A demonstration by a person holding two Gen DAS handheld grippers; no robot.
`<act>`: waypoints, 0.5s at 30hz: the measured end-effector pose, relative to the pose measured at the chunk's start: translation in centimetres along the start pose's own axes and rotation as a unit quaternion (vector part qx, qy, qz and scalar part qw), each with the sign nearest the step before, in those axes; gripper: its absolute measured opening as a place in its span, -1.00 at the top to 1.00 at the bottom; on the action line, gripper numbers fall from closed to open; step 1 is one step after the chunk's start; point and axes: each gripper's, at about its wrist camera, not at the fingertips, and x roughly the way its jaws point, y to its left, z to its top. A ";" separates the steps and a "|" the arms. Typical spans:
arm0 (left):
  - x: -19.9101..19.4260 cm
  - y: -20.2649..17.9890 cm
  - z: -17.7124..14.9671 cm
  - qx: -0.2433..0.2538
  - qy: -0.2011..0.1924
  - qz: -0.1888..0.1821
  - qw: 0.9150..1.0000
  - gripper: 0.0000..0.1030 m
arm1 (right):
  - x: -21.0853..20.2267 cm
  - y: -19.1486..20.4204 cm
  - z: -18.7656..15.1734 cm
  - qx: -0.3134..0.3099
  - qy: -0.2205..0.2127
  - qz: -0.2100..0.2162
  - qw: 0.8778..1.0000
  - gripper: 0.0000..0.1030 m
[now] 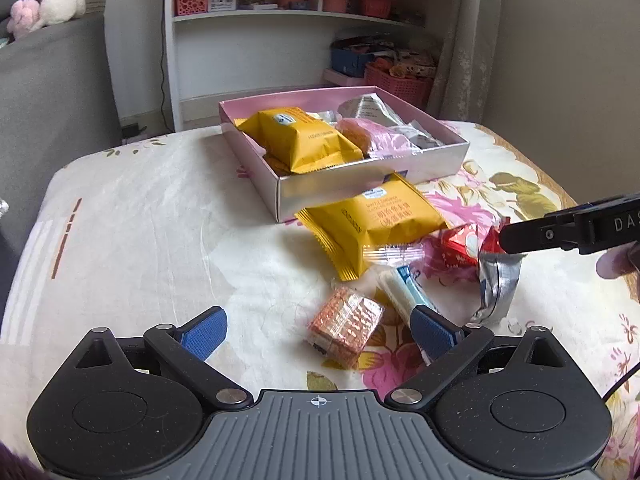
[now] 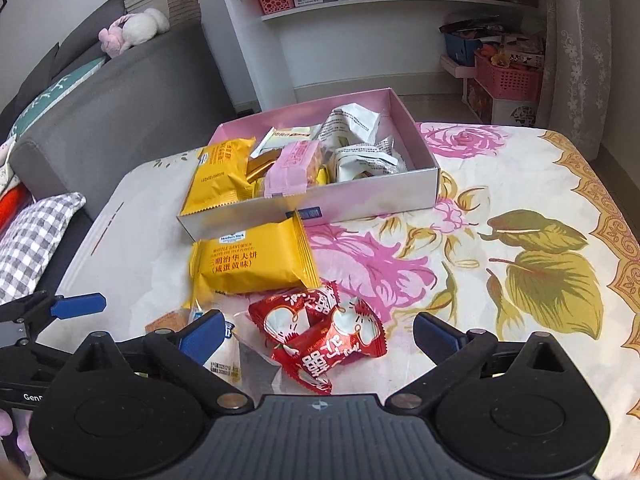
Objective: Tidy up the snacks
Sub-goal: 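Withdraw both tools from the box back toward the snack pile, then grasp the wafer cube with the left gripper while the right grasps a red candy packet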
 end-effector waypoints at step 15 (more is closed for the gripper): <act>1.4 -0.3 -0.3 0.032 0.003 -0.059 0.998 -0.55 | 1.6 -2.3 -0.2 0.071 0.030 -0.001 0.997 -0.66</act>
